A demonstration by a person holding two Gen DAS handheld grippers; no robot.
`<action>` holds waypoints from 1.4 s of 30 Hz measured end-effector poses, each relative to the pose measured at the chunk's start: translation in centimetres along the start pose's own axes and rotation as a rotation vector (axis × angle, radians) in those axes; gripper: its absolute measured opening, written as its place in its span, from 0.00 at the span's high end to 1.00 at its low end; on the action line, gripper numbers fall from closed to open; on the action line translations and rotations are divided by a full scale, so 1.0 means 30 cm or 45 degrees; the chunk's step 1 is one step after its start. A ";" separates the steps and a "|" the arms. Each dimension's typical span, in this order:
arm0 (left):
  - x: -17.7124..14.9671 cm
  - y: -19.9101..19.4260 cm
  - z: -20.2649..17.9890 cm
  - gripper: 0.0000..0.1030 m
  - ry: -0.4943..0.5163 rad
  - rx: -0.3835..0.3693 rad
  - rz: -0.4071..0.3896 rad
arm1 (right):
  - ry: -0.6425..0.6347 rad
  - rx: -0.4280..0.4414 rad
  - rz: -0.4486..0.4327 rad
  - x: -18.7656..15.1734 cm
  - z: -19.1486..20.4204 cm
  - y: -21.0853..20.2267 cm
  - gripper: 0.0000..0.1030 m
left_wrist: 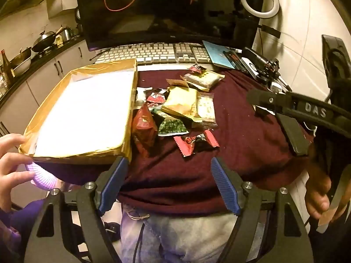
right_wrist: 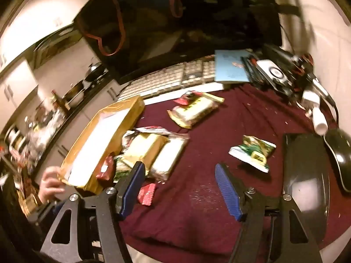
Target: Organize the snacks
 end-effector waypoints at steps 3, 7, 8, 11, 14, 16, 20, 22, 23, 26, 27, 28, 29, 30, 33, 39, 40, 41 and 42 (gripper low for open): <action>0.002 -0.011 0.006 0.24 -0.007 0.010 -0.008 | -0.039 0.058 0.005 -0.016 0.048 -0.009 0.33; 0.004 -0.016 0.004 0.24 -0.004 0.015 -0.014 | -0.078 0.118 0.013 -0.002 0.067 0.004 0.33; 0.005 -0.016 0.001 0.24 -0.001 0.017 -0.011 | -0.084 0.130 0.011 -0.012 0.078 0.010 0.33; 0.009 -0.015 -0.005 0.24 -0.001 0.026 -0.006 | -0.076 0.137 0.055 -0.012 0.075 0.010 0.33; 0.010 -0.011 -0.007 0.24 0.000 0.024 0.000 | -0.067 0.121 0.056 -0.017 0.070 0.020 0.33; 0.007 -0.004 -0.010 0.24 0.003 0.019 0.007 | -0.057 0.112 0.070 -0.020 0.061 0.030 0.33; 0.006 0.002 -0.014 0.24 0.008 0.011 0.008 | -0.075 0.092 0.037 -0.018 0.060 0.038 0.33; 0.004 0.004 -0.013 0.24 0.009 0.006 0.008 | -0.079 0.077 0.046 -0.018 0.060 0.045 0.33; 0.002 0.005 -0.011 0.24 0.012 0.006 0.008 | -0.090 0.070 0.044 -0.018 0.065 0.047 0.33; -0.001 0.008 -0.007 0.24 0.012 0.007 0.009 | -0.098 0.075 0.045 -0.016 0.077 0.054 0.33; 0.000 0.008 -0.005 0.24 0.010 0.004 0.009 | -0.097 0.079 0.046 -0.015 0.081 0.057 0.33; 0.001 0.007 -0.003 0.24 0.007 0.003 0.007 | -0.095 0.084 0.048 -0.013 0.085 0.060 0.33; 0.001 0.005 -0.001 0.24 0.006 0.002 0.005 | -0.111 0.073 0.056 -0.013 0.088 0.063 0.33; 0.002 0.005 0.001 0.24 0.006 0.001 0.003 | -0.114 0.073 0.060 -0.012 0.092 0.066 0.33; 0.000 0.003 0.006 0.24 -0.001 0.000 0.005 | -0.117 0.078 0.069 -0.012 0.104 0.072 0.33; -0.004 0.013 0.013 0.24 -0.011 -0.005 0.018 | -0.140 0.063 0.073 -0.013 0.113 0.072 0.33; -0.005 0.015 0.014 0.24 -0.012 -0.005 0.020 | -0.139 0.059 0.074 -0.016 0.113 0.073 0.33; -0.007 0.016 0.015 0.24 -0.014 -0.006 0.021 | -0.137 0.057 0.075 -0.016 0.110 0.075 0.33; -0.008 0.017 0.014 0.24 -0.016 -0.007 0.022 | -0.136 0.058 0.075 -0.016 0.109 0.077 0.33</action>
Point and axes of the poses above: each gripper's, at about its wrist camera, not at the fingertips, and y roughly the way its jaws point, z to its left, x to its top, the point moved 5 cm from there along y, roughly the way its jaws point, and after that the axes turned 11 degrees about x, right-handed, at the moved point
